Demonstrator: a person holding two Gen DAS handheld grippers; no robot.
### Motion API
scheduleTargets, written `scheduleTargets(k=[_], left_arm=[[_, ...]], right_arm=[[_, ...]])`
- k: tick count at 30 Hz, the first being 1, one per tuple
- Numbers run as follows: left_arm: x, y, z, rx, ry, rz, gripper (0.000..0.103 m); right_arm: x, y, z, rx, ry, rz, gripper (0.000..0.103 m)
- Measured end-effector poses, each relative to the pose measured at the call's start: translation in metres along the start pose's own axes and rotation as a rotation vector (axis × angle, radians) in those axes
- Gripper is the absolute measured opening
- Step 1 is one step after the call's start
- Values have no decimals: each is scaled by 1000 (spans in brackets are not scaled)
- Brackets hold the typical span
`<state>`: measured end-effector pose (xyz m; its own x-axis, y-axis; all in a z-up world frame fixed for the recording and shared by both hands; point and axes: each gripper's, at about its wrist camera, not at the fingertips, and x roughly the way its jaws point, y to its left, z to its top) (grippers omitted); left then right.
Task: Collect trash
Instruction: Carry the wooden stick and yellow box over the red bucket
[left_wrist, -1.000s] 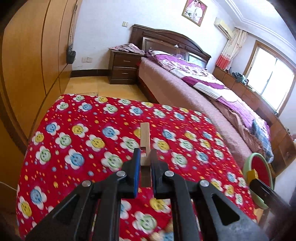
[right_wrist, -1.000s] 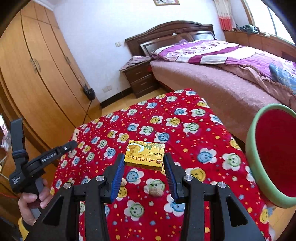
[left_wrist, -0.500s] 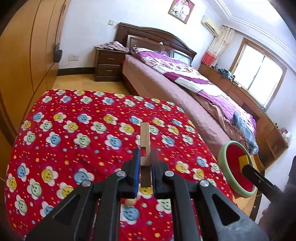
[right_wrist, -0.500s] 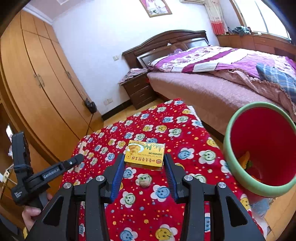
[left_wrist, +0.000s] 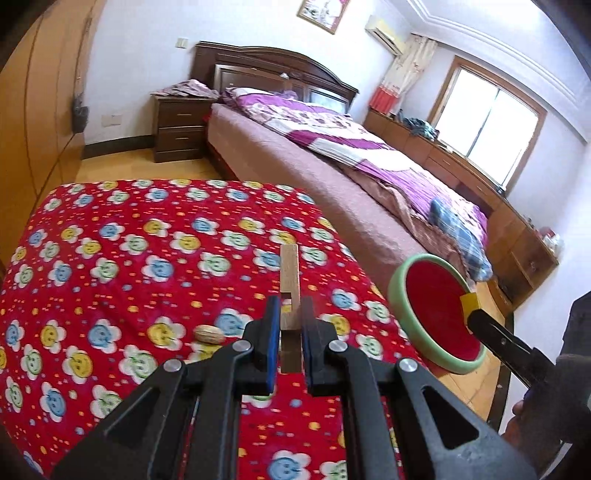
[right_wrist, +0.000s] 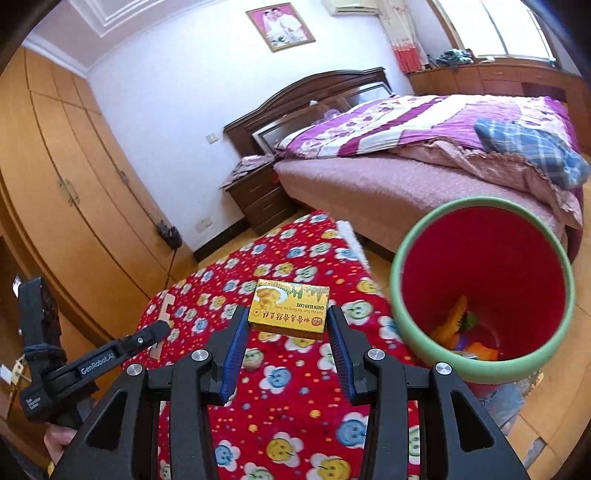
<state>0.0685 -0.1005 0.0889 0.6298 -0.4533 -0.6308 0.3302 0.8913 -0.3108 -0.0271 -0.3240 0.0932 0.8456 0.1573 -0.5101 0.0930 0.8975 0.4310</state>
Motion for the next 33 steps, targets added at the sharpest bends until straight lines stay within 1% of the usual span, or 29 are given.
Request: scheduleTargets(k=[12,20,27,33], left_arm=[[28,-61,-7,95,52,-71,10],[53,-100,-10,146,88,-111,10],[78,-138,-13,213,116,-155,10],[106,-162,-17,245,145,-188,10]], right_arm=[[-21,-56,1,84,-32,-77,43],[-24,-92,-1,140,-32,-124,43],[-24,-127,-5,199,-30,-177,46],[-22,-141,-8,217,-21,-197,46]])
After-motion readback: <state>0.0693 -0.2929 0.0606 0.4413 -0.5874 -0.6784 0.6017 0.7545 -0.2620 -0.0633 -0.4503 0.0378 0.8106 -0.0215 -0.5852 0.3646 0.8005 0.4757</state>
